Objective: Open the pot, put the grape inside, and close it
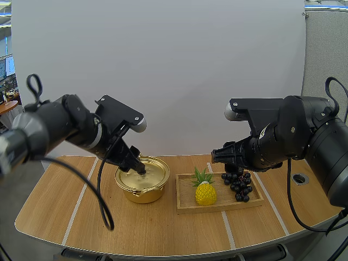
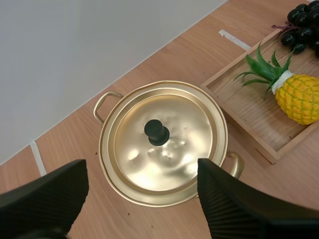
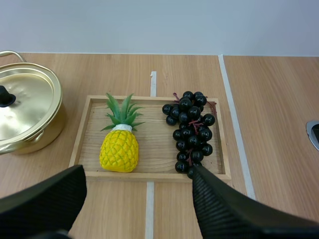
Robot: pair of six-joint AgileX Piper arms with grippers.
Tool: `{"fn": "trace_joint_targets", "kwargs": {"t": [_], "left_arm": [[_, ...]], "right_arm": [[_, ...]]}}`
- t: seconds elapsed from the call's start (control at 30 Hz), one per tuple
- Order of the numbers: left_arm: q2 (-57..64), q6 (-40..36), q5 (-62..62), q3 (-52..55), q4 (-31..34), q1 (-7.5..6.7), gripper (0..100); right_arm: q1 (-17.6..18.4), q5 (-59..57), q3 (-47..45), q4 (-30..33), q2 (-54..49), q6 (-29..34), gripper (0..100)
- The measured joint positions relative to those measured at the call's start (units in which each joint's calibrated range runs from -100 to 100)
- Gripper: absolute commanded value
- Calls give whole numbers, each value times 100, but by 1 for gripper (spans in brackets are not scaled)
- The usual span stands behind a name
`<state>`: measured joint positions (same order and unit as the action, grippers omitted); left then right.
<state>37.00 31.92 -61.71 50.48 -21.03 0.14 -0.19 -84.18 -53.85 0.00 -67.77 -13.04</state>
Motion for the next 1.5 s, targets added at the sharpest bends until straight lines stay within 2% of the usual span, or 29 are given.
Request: {"fn": "trace_joint_targets", "kwargs": {"t": [0.37,0.4,0.47,0.63,1.1,1.5], "left_arm": [[-1449,126,-416,-1001,-10,0,100],[-1612,126,-477,-1112,-10,-17,100],[-2177,193,-477,-1340,-10,-199,100],[-2570,226,-312,-1459,-10,-309,100],[-3651,226,-152,-1771,27,-318,100],[-3702,226,-131,-1781,27,-318,100]], "right_arm": [[0,0,0,0,0,0,100],[0,0,0,0,0,0,100],[0,0,0,0,0,0,100],[0,0,0,0,0,0,100],[0,0,0,0,0,0,100],[0,0,0,0,0,0,100]]}}
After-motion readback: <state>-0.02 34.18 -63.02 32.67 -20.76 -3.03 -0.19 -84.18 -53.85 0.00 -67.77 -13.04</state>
